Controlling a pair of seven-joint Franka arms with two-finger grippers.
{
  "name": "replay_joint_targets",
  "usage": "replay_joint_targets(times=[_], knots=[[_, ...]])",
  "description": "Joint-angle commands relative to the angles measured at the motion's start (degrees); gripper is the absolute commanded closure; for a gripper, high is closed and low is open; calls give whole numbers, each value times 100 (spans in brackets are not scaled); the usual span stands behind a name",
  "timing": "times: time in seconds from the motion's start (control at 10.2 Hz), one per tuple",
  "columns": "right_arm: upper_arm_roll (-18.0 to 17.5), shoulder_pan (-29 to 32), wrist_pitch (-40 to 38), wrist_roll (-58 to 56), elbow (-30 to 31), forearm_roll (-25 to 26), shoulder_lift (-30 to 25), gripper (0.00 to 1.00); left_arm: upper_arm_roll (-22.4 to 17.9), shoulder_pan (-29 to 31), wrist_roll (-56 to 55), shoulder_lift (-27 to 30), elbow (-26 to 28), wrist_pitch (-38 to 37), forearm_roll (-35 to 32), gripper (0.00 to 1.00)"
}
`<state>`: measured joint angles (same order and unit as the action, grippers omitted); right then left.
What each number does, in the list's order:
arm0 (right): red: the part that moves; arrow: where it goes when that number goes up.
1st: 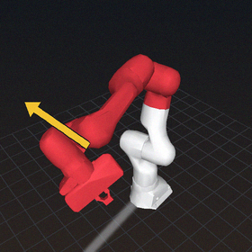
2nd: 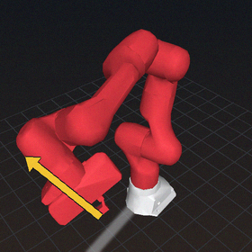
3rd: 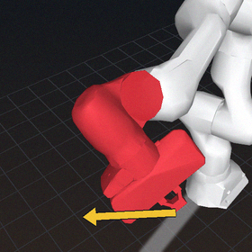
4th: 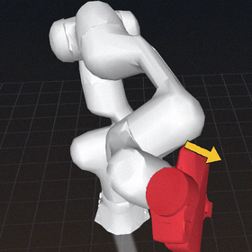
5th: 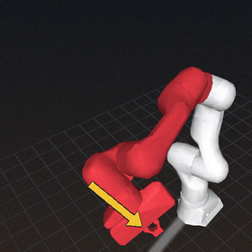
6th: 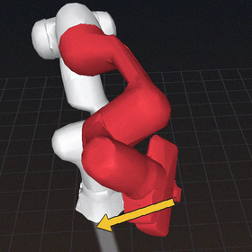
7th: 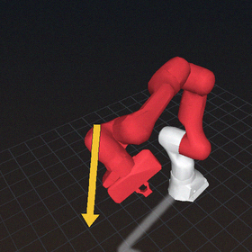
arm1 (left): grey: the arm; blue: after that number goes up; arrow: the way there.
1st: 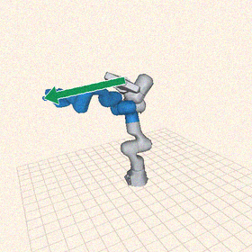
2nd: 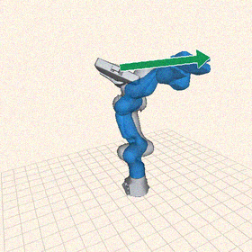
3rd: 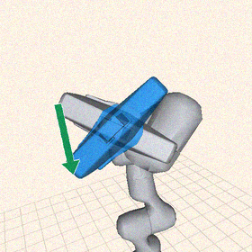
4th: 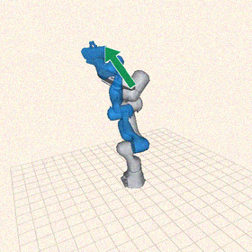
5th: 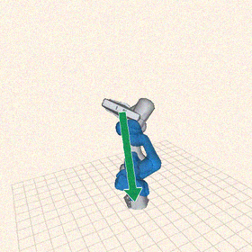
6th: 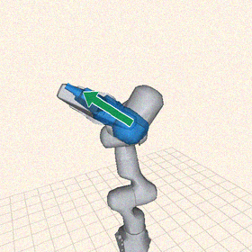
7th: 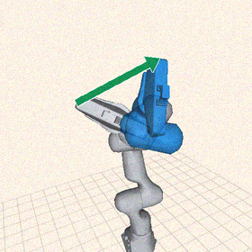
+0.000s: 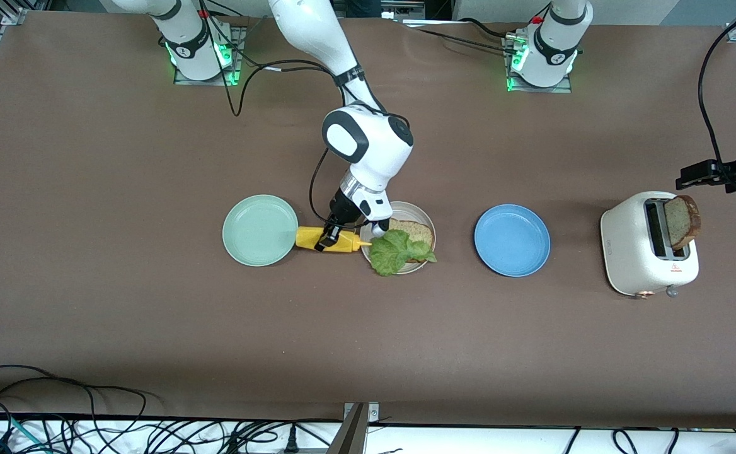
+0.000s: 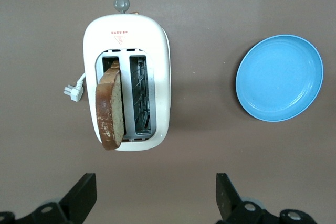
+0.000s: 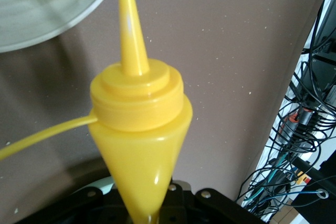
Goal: Make sandwich on beige plate with both arms
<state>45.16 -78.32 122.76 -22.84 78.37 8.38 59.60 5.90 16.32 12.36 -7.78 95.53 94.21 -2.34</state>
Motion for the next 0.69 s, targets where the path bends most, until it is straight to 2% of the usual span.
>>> replay_joint_targets(times=[0.0,0.39,0.59], knots=[[124,-61,-33,69,-165,190,183,100,25,20,56,48,-61,-105,-205,0],[115,-52,-68,-18,-165,270,122,100,16,20,56,48,-61,-105,-197,0],[273,70,-199,-796,-156,8,-184,100,25,20,65,48,-61,-105,-197,0]])
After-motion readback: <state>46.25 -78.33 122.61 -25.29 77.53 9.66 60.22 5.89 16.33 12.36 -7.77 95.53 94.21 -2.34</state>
